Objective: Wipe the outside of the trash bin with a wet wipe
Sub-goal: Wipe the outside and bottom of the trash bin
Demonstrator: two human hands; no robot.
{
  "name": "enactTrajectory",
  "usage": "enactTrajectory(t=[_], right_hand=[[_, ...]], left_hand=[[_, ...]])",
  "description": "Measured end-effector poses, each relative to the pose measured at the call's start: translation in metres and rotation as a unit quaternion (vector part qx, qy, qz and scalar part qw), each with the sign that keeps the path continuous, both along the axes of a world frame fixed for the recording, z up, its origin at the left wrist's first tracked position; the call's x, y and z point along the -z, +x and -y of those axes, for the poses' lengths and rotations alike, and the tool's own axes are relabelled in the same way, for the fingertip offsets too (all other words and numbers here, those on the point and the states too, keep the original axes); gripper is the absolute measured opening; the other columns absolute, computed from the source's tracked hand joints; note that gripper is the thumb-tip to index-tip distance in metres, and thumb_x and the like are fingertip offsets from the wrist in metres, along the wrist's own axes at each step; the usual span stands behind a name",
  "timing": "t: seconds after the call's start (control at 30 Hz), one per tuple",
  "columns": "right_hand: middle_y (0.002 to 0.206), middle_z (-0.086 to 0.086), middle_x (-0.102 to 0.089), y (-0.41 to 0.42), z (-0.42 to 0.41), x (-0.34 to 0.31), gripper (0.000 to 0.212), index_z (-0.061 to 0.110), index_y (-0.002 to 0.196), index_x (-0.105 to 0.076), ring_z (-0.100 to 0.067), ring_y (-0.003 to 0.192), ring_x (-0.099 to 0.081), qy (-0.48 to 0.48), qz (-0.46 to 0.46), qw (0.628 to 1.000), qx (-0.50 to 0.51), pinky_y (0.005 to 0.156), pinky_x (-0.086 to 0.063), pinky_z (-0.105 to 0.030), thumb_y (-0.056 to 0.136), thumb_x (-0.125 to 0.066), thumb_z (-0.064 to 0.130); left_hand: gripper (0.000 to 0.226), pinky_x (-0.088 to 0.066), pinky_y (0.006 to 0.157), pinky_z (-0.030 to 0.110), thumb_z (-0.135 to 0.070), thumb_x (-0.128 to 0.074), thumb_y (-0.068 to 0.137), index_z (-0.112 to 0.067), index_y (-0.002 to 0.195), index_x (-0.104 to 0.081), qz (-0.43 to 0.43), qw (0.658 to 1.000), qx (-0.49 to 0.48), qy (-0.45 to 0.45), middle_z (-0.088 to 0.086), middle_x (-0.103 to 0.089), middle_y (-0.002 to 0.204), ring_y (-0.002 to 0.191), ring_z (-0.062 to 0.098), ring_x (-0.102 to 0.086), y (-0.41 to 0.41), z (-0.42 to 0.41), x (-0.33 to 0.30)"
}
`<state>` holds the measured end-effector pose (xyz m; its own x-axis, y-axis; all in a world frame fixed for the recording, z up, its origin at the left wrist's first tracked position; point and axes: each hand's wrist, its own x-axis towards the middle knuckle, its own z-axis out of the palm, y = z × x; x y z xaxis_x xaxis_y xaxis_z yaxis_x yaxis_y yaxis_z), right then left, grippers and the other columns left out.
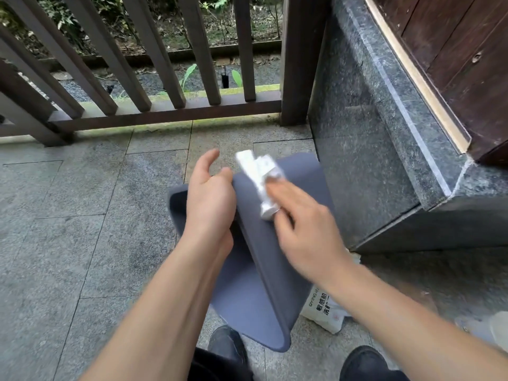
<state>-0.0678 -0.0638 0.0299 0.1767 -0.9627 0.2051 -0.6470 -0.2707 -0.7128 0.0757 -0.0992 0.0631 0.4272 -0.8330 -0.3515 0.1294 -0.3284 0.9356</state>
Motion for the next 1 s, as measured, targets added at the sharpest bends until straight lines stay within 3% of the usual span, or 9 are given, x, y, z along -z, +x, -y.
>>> enactTrajectory(t=[0.1,0.2,0.4,0.53,0.63,0.7,0.77,0.9,1.0], right_hand=[[0.136,0.008,-0.055,0.02,-0.025,-0.005,0.046,0.019,0.132,-0.055,-0.013,0.126,-0.048,-0.021,0.01,0.997,-0.069,0.104,-0.04,-0.027,0.087,-0.058,0.028],[0.114,0.009,-0.05,0.018,-0.022,-0.006,0.039,0.025,0.115,-0.05,-0.018,0.105,-0.05,0.0,-0.03,0.999,-0.045,0.083,-0.049,-0.036,0.079,-0.061,0.037],[0.083,0.009,-0.046,0.021,-0.013,-0.004,0.034,0.033,0.078,-0.03,-0.024,0.073,-0.052,0.057,-0.003,0.998,0.023,0.057,-0.04,-0.037,0.072,-0.063,0.027],[0.074,0.009,-0.048,0.017,-0.012,-0.001,0.035,0.031,0.069,-0.028,-0.026,0.071,-0.05,0.088,0.017,0.995,0.052,0.056,-0.034,-0.036,0.069,-0.06,0.019],[0.074,0.009,-0.046,0.018,-0.015,-0.001,0.034,0.03,0.069,-0.027,-0.025,0.069,-0.05,0.096,0.005,0.994,0.056,0.056,-0.031,-0.034,0.068,-0.059,0.02],[0.075,0.009,-0.044,0.025,-0.023,-0.001,0.031,0.028,0.071,-0.028,-0.026,0.069,-0.048,0.101,0.003,0.994,0.037,0.056,-0.032,-0.036,0.068,-0.058,0.019],[0.078,0.008,-0.039,0.034,-0.035,0.002,0.029,0.025,0.079,-0.031,-0.028,0.069,-0.046,0.09,-0.01,0.996,-0.001,0.056,-0.027,-0.033,0.068,-0.057,0.02],[0.085,0.007,-0.03,0.043,-0.048,0.007,0.034,0.024,0.086,-0.027,-0.022,0.066,-0.032,0.073,-0.039,0.994,-0.065,0.059,-0.016,-0.027,0.077,-0.059,0.026],[0.089,0.007,-0.036,0.04,-0.046,0.006,0.034,0.027,0.086,-0.025,-0.025,0.073,-0.044,0.097,-0.035,0.987,-0.126,0.062,-0.032,-0.034,0.086,-0.059,0.032]], left_hand=[[0.05,-0.042,0.051,0.023,-0.002,-0.048,0.096,-0.027,0.138,-0.055,-0.041,0.998,-0.018,0.035,0.005,-0.069,0.081,0.052,0.013,-0.055,-0.002,0.004,0.007],[0.053,-0.046,0.061,0.028,-0.012,-0.05,0.095,-0.032,0.144,-0.049,0.017,0.998,0.013,0.051,0.005,-0.071,0.095,0.06,0.016,-0.059,-0.009,0.004,0.016],[0.076,-0.047,0.067,0.035,-0.008,-0.051,0.084,-0.039,0.152,-0.035,0.093,0.991,0.085,0.043,-0.006,-0.062,0.073,0.069,0.019,-0.059,-0.026,0.004,0.022],[0.082,-0.046,0.051,0.031,-0.002,-0.052,0.089,-0.037,0.156,-0.022,-0.066,0.993,0.037,0.094,-0.001,-0.052,0.058,0.045,0.017,-0.049,-0.021,0.011,0.022],[0.079,-0.059,0.066,0.046,0.003,-0.052,0.092,-0.03,0.157,-0.02,-0.153,0.981,-0.041,0.115,0.009,-0.05,0.084,0.06,0.023,-0.056,-0.015,0.017,0.022],[0.083,-0.058,0.082,0.057,0.006,-0.054,0.091,-0.03,0.158,-0.018,-0.139,0.978,-0.092,0.128,0.012,-0.051,0.094,0.078,0.029,-0.059,-0.009,0.019,0.025],[0.088,-0.055,0.091,0.055,0.009,-0.053,0.09,-0.03,0.16,-0.016,-0.1,0.975,-0.145,0.134,0.016,-0.055,0.11,0.09,0.032,-0.059,0.002,0.022,0.03],[0.074,-0.05,0.049,0.026,0.015,-0.03,0.091,-0.015,0.159,-0.024,-0.07,0.973,-0.187,0.115,0.028,-0.047,0.146,0.06,0.019,-0.043,0.02,0.023,0.029],[0.081,-0.048,0.037,0.023,0.017,-0.026,0.092,-0.023,0.162,-0.019,-0.084,0.979,-0.165,0.085,0.018,-0.052,0.133,0.056,0.018,-0.046,0.025,0.021,0.027]])
